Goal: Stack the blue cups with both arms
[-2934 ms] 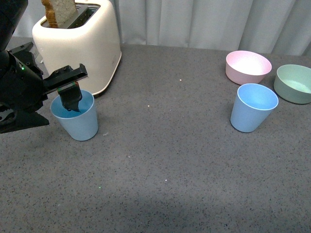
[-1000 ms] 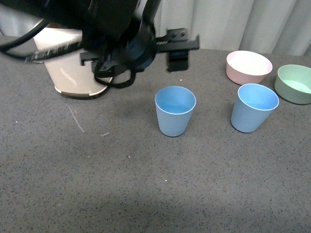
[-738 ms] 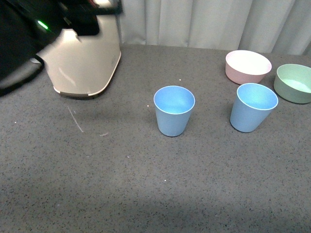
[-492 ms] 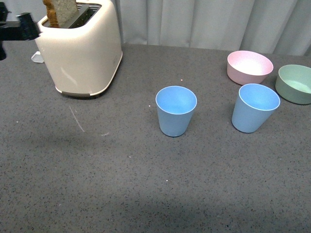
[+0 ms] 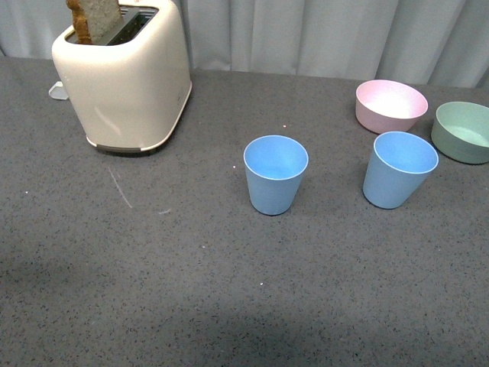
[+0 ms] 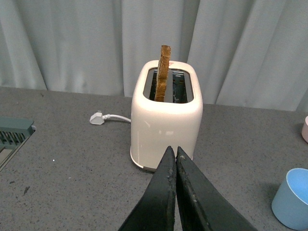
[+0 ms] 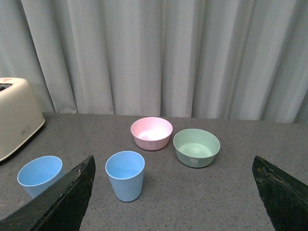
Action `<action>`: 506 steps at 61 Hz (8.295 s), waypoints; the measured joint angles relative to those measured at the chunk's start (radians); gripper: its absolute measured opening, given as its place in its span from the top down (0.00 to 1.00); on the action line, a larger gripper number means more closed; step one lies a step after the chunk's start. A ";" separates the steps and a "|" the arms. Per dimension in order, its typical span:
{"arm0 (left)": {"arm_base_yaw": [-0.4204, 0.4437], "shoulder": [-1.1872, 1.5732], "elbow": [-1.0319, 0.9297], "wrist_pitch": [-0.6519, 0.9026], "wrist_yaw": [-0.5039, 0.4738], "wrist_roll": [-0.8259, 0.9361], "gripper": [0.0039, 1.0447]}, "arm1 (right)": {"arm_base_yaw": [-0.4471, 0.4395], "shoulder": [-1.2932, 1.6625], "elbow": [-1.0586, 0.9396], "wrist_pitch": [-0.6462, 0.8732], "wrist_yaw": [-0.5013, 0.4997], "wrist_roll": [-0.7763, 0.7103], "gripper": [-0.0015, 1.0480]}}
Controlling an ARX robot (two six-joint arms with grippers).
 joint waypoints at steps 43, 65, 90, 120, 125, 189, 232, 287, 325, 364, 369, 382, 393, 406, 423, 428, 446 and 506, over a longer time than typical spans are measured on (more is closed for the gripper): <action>0.114 -0.586 -0.074 -0.484 0.109 0.001 0.97 | 0.000 0.000 0.000 0.000 0.000 0.000 0.09; 0.114 -0.780 -0.075 -0.668 0.109 0.001 0.97 | 0.000 0.000 0.000 0.000 0.000 0.000 0.09; 0.114 -0.909 -0.075 -0.797 0.109 0.001 0.97 | 0.000 0.000 0.000 0.000 0.000 0.000 0.09; 0.114 -1.106 -0.074 -1.001 0.109 0.001 0.78 | 0.000 0.000 0.000 0.000 0.000 0.000 0.09; 0.114 -1.107 -0.074 -1.001 0.109 0.001 0.63 | 0.000 0.000 0.000 0.000 0.000 0.000 0.09; 0.114 -1.107 -0.074 -1.001 0.109 0.003 0.06 | 0.026 1.793 0.871 0.117 -0.008 0.243 0.09; 0.114 -1.107 -0.074 -1.001 0.109 0.003 0.06 | 0.066 2.030 1.081 -0.116 -0.001 0.374 0.80; 0.114 -1.108 -0.074 -1.001 0.109 0.003 0.06 | 0.272 1.837 1.126 -0.196 -0.237 0.438 0.99; 0.114 -1.108 -0.074 -1.001 0.109 0.003 0.06 | 0.315 1.874 1.158 -0.177 -0.189 0.409 0.60; 0.114 -1.108 -0.074 -1.003 0.109 0.004 0.06 | 0.218 1.620 0.470 1.181 0.224 0.016 0.85; 0.114 -1.108 -0.074 -1.003 0.109 0.004 0.06 | 0.194 1.566 0.387 1.181 0.199 0.009 0.98; 0.114 -1.108 -0.074 -1.003 0.108 0.003 0.06 | 0.146 1.406 0.240 1.151 0.139 0.003 0.99; 0.114 -1.108 -0.074 -1.003 0.109 0.004 0.06 | 0.098 1.222 0.132 1.070 0.099 0.003 0.99; 0.114 -1.108 -0.074 -1.003 0.109 0.004 0.06 | 0.039 1.063 0.074 0.969 0.015 0.002 0.99; 0.114 -1.108 -0.074 -1.003 0.109 0.003 0.06 | 0.003 0.816 0.020 0.778 0.003 0.003 0.99; 0.114 -1.108 -0.074 -1.003 0.109 0.004 0.06 | 0.003 0.753 0.013 0.725 0.003 0.003 0.99; 0.114 -1.108 -0.074 -1.003 0.109 0.003 0.06 | 0.003 0.542 -0.001 0.536 0.003 0.003 0.99; 0.114 -1.108 -0.074 -1.003 0.108 0.003 0.06 | 0.002 0.027 0.000 0.006 0.000 0.002 0.99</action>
